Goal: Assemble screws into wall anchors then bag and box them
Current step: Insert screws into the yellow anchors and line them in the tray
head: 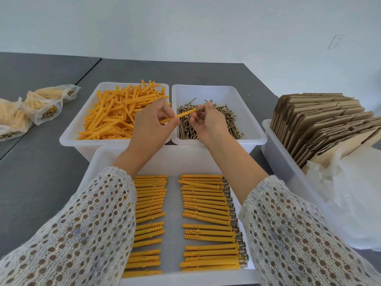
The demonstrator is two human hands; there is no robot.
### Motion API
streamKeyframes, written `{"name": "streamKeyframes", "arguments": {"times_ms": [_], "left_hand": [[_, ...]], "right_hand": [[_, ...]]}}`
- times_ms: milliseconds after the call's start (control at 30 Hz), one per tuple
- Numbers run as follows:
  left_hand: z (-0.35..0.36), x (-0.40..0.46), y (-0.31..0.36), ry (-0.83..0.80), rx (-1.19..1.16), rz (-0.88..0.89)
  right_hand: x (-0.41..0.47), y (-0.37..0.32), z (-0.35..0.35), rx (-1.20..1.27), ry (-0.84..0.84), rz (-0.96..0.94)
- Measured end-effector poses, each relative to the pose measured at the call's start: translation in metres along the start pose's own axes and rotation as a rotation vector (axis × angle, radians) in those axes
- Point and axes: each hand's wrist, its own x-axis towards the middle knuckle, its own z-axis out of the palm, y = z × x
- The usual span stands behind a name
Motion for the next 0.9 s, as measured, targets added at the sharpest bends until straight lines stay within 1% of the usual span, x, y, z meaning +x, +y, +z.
{"name": "streamKeyframes", "arguments": {"times_ms": [100, 267, 400, 500, 667, 833, 900], "left_hand": [[-0.0002, 0.0006, -0.0003, -0.022, 0.003, 0.007], [0.0001, -0.0003, -0.0014, -0.043, -0.001, 0.034], [0.0003, 0.0001, -0.0028, -0.086, 0.002, 0.061], [0.0003, 0.0006, -0.0030, -0.090, -0.009, 0.076], [0.0009, 0.0001, -0.0032, -0.101, 0.010, 0.089], [0.0009, -0.0005, -0.0019, -0.101, 0.018, 0.092], [0.0009, -0.0004, -0.0018, -0.106, 0.022, 0.095]], "right_hand": [[-0.0001, 0.0003, -0.0001, 0.034, -0.002, 0.023], [-0.0001, -0.0009, -0.0012, 0.181, 0.001, 0.091], [0.0006, -0.0026, -0.0021, 0.175, 0.011, 0.090], [0.0012, -0.0031, -0.0032, 0.169, 0.018, 0.083], [0.0003, -0.0010, -0.0026, 0.125, -0.014, 0.062], [0.0016, -0.0024, -0.0051, 0.193, 0.004, 0.053], [0.0014, -0.0029, -0.0056, 0.180, -0.005, 0.041]]}}
